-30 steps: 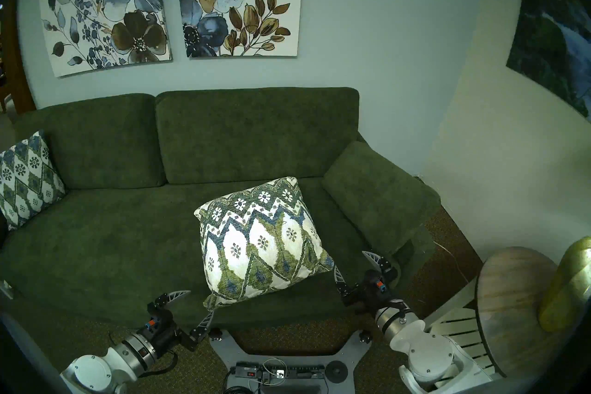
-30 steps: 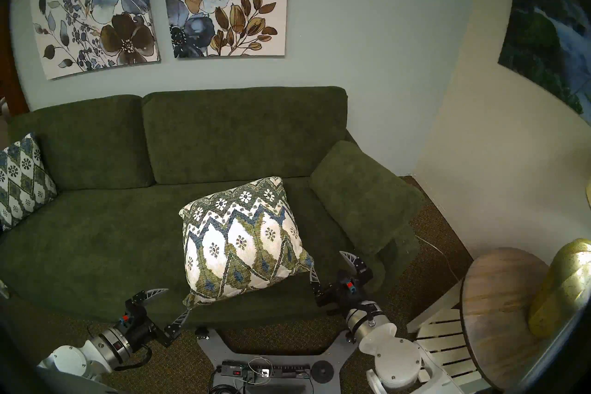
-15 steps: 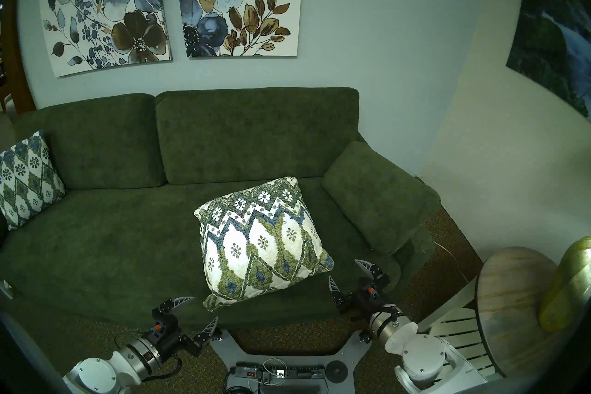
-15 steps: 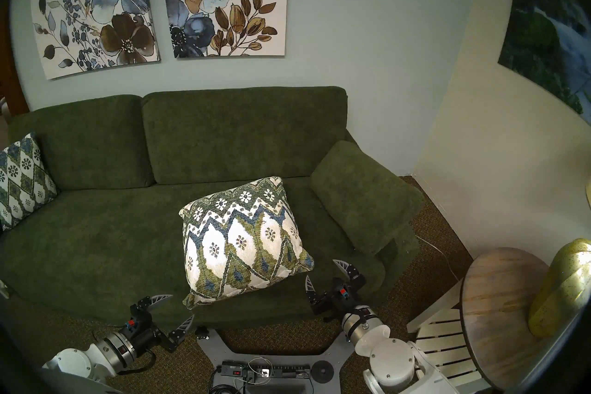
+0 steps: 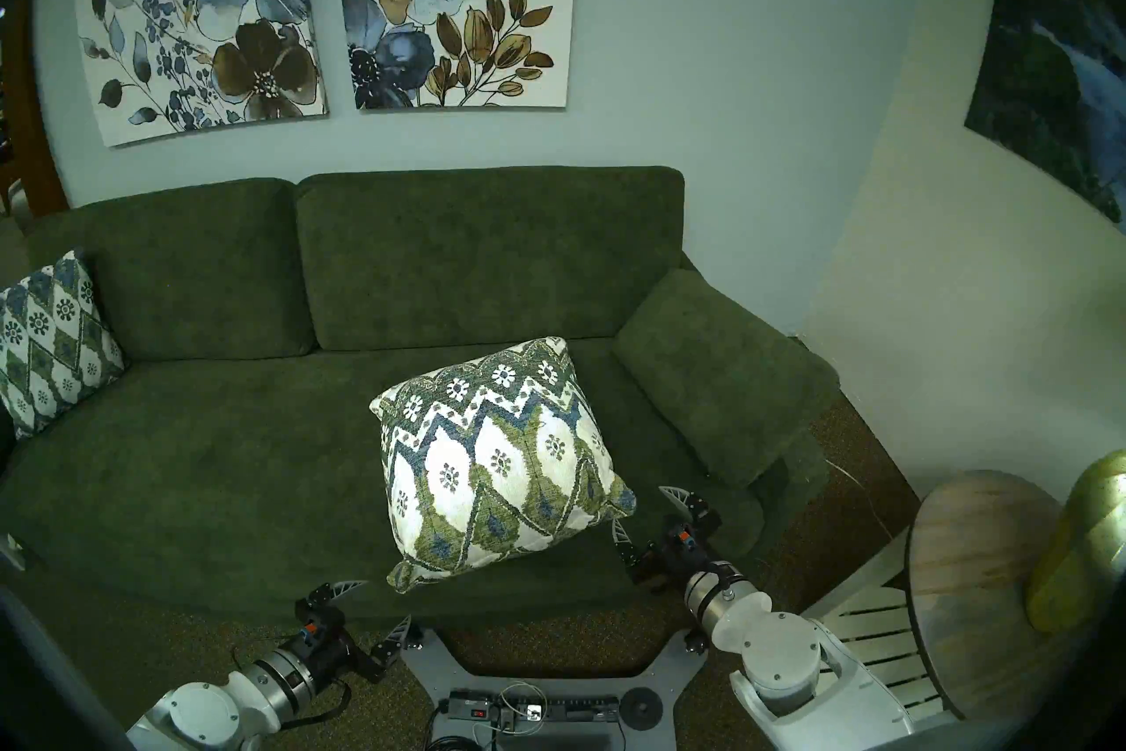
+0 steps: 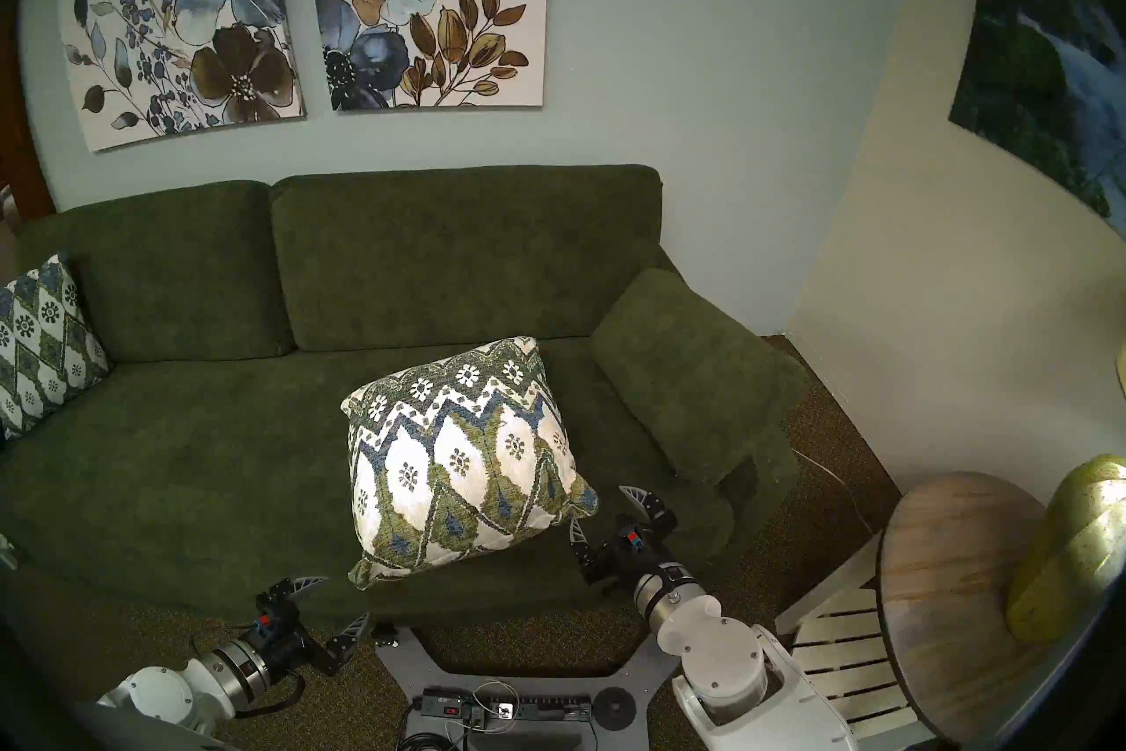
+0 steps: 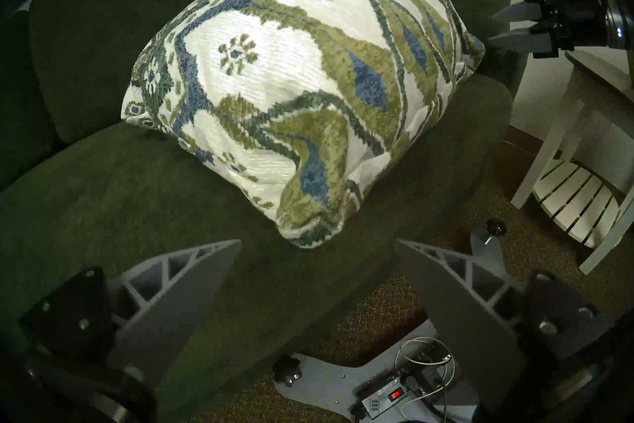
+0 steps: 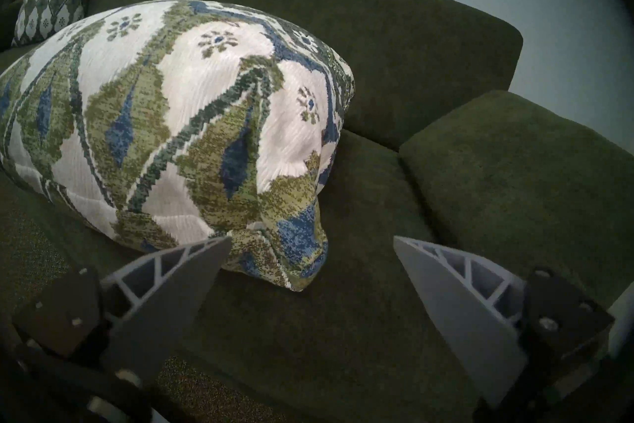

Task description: Fluff a cushion

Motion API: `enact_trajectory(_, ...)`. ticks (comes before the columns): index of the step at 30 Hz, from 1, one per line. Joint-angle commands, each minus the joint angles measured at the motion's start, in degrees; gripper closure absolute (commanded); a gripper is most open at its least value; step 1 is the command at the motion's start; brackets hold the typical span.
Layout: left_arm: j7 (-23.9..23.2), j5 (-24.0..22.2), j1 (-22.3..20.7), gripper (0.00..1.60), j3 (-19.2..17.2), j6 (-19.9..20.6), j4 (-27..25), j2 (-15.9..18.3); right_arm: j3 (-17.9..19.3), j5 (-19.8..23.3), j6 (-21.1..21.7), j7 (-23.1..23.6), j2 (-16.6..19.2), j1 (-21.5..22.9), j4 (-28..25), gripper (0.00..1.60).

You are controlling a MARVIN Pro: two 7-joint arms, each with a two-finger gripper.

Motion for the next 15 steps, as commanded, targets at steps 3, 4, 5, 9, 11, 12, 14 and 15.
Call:
enact_trajectory(3,-0.41,-0.28,-6.08,0.00,1.87,-0.95,2.38,-0.51,0.13,-0.86,-0.47,-0.54,-0.54,3.61,1.55,0.00)
enact_trajectory(4,-0.45,-0.16,-6.60,0.00,2.16,-1.00,2.90,-0.52,0.15,-0.87,-0.55,-0.53,-0.55,3.74,1.87,0.00)
enact_trajectory(5,-0.47,-0.07,-7.08,0.00,2.43,-1.13,3.46,-0.54,0.17,-0.87,-0.53,-0.52,-0.57,3.84,2.07,0.00)
enact_trajectory(9,-0.70,-0.37,-7.93,0.00,2.75,-1.59,4.29,-0.59,0.29,-0.77,-0.69,-0.47,-0.63,4.23,2.76,0.00)
enact_trajectory(11,-1.02,-0.38,-8.96,0.00,3.21,-1.58,4.80,-0.58,0.42,-0.69,-0.83,-0.42,-0.77,4.51,3.27,0.00)
enact_trajectory(12,-1.14,-0.20,-9.83,0.00,3.72,-1.55,5.76,-0.73,0.46,-0.67,-0.81,-0.40,-0.81,4.53,3.29,0.00)
enact_trajectory(14,-1.13,0.05,-10.67,0.00,4.15,-1.71,6.82,-0.93,0.50,-0.65,-0.83,-0.37,-0.84,4.55,3.31,0.00)
enact_trajectory(15,-1.10,0.46,-11.52,0.00,4.60,-1.86,7.99,-1.05,0.55,-0.59,-0.87,-0.31,-0.86,4.58,3.35,0.00)
